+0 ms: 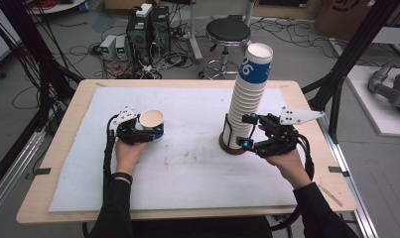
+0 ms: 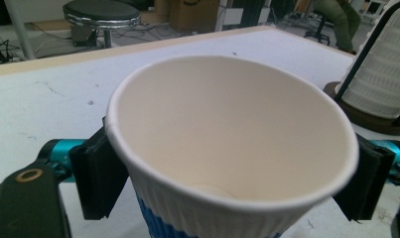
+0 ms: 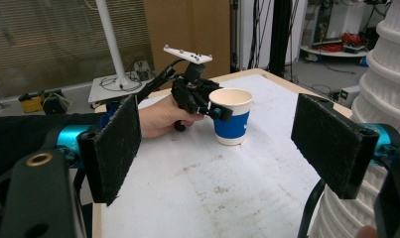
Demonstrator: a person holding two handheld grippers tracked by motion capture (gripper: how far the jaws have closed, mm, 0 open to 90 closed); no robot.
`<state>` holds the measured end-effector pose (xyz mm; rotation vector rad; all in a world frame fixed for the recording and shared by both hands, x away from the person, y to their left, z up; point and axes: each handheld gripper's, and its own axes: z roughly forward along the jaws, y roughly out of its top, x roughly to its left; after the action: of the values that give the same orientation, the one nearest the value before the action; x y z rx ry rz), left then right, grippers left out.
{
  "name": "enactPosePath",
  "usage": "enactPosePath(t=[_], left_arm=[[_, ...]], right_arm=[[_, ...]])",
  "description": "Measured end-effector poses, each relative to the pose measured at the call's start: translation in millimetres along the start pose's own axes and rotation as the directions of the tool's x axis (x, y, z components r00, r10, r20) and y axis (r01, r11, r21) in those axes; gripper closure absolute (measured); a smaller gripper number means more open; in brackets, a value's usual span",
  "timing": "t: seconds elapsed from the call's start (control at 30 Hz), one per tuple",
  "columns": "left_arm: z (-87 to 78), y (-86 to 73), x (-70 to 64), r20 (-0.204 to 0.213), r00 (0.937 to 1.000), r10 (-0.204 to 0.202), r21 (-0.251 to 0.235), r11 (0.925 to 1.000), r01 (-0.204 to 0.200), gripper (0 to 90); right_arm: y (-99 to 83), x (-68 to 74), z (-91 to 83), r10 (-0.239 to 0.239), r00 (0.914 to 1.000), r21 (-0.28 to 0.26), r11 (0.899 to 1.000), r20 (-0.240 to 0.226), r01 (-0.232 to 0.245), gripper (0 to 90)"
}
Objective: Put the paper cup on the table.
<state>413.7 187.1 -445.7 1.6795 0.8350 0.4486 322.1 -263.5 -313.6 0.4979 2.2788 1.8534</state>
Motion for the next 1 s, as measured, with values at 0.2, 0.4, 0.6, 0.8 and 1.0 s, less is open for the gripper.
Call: enactPosePath(t=[0.2, 0.4, 0.6, 0.8, 1.0], left_arm=[[-0.4, 0.0, -1.5, -0.007, 1.0000, -0.001, 0.024, 0.9997, 0.001, 10.3], [-1.4, 1.6, -4.1, -0.021, 0.9998, -0.004, 0.036, 0.9993, 0.005, 5.3], [-5.3, 2.6, -6.3, -0.043, 0.9990, -0.010, 0.056, 0.9984, 0.013, 1.7], [-11.7, 2.0, -8.6, -0.053, 0.9981, -0.033, 0.058, 0.9977, 0.036, 1.7], [-19.8, 5.2, -11.7, -0.068, 0.9959, -0.059, 0.052, 0.9967, 0.062, 1.7]], right_arm=[[0.1, -0.3, -0.2, -0.002, 1.0000, -0.004, 1.000, 0.002, 0.002, 19.7], [0.1, -0.8, -0.5, -0.004, 1.0000, -0.006, 1.000, 0.001, 0.004, 19.7], [0.7, -1.1, 0.1, -0.005, 1.0000, -0.008, 1.000, -0.002, 0.005, 19.7], [2.0, -0.9, 0.9, -0.006, 1.0000, -0.010, 1.000, -0.006, 0.006, 19.6], [2.8, -0.5, 1.0, -0.007, 0.9999, -0.013, 1.000, -0.008, 0.007, 19.7]])
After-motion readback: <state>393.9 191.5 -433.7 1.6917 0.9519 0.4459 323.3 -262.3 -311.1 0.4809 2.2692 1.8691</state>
